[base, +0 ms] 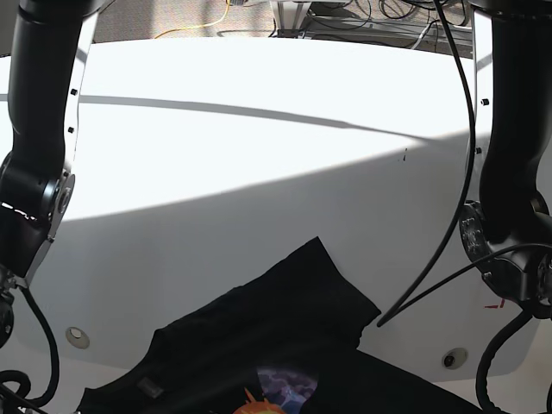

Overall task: Layout the t-shirt on the table in an organized manner, then fold the t-shirt properly
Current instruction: 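Pull the t-shirt back and lay it flat with both grippers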

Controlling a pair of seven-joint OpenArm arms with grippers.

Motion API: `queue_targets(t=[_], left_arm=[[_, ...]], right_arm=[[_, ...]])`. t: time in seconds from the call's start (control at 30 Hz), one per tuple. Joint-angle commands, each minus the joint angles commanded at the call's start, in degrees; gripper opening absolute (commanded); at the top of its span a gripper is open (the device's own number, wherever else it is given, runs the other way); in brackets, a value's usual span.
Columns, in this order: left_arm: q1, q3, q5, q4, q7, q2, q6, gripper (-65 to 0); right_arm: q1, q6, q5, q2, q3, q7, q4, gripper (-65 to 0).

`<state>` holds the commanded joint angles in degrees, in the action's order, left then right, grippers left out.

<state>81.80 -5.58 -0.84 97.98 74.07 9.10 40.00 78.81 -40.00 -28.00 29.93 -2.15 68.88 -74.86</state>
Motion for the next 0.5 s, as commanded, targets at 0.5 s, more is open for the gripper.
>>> queue_targets(t=[0.5], left_arm=[[-26.9, -3.2, 0.1, 12.7, 1.8, 3.9, 0.0, -64.6]], right_arm=[[-31.0, 0.0, -8.9, 3.9, -14.0, 7.5, -19.3, -64.8]])
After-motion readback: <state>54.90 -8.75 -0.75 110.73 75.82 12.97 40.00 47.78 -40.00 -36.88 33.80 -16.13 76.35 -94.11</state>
